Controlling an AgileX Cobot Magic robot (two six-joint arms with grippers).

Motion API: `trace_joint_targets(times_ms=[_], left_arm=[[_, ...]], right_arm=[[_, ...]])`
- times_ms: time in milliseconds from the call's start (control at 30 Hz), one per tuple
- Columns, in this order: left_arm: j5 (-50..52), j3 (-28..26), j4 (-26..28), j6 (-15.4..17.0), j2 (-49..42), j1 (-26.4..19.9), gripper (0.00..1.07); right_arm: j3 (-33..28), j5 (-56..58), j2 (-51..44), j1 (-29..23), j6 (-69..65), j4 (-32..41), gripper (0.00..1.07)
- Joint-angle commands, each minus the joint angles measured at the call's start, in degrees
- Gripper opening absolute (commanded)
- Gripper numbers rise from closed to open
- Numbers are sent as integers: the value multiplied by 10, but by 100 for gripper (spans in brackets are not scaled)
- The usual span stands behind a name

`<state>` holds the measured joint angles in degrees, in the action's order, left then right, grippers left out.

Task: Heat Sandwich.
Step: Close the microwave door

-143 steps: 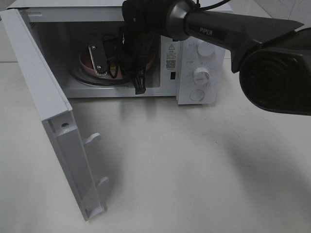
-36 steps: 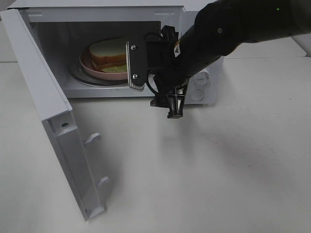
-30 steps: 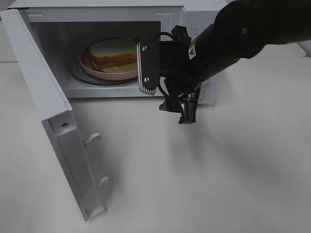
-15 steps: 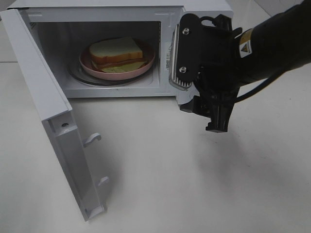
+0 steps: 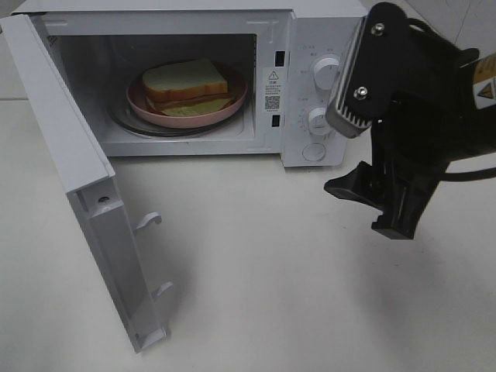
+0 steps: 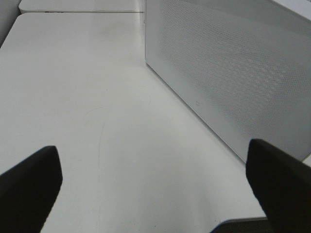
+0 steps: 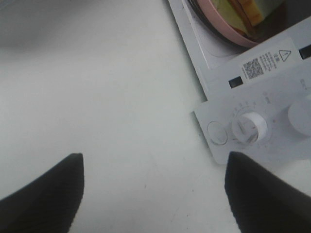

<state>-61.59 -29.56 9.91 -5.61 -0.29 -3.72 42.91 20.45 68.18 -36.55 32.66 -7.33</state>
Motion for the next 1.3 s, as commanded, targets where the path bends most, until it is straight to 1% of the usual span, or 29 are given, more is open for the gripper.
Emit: trace_joint_targets(times_ms=[33,67,133,233,300,400,467,600,633,733,967,1300], left_arm=[[2,1,1,4,-11,3,98],[2,1,1,4,-11,3,98],[2,1,1,4,-11,3,98],[2,1,1,4,-11,3,98],[2,1,1,4,-11,3,98],[2,1,1,4,-11,3,98],[2,1,1,4,-11,3,98],[2,1,1,4,-11,3,98],[2,1,1,4,-11,3,98],[2,1,1,4,-11,3,98],[2,1,1,4,-11,3,98],[2,1,1,4,-11,3,98]], right_arm=[[-9,32,-40,-1,-49,2,77],[-10,52,-62,-1,-84,3,77],[-10,64,-70,-1,-101,3,77],[-10,115,-113,-1,-180,3,77],[-10,126,-125,-1,-195,3,77],[-10,190,-170,-1,-249,3,77],[-10,202,-179,-1,-258,3,77],[-10,266,-235,-1,-288,3,77],[-10,266,-235,-1,-288,3,77],[-10,325,-273,-1,-302,3,77],[-10,405,-328,-1,-334,4,77],[-10,489,-348,-1,-379,2,77]])
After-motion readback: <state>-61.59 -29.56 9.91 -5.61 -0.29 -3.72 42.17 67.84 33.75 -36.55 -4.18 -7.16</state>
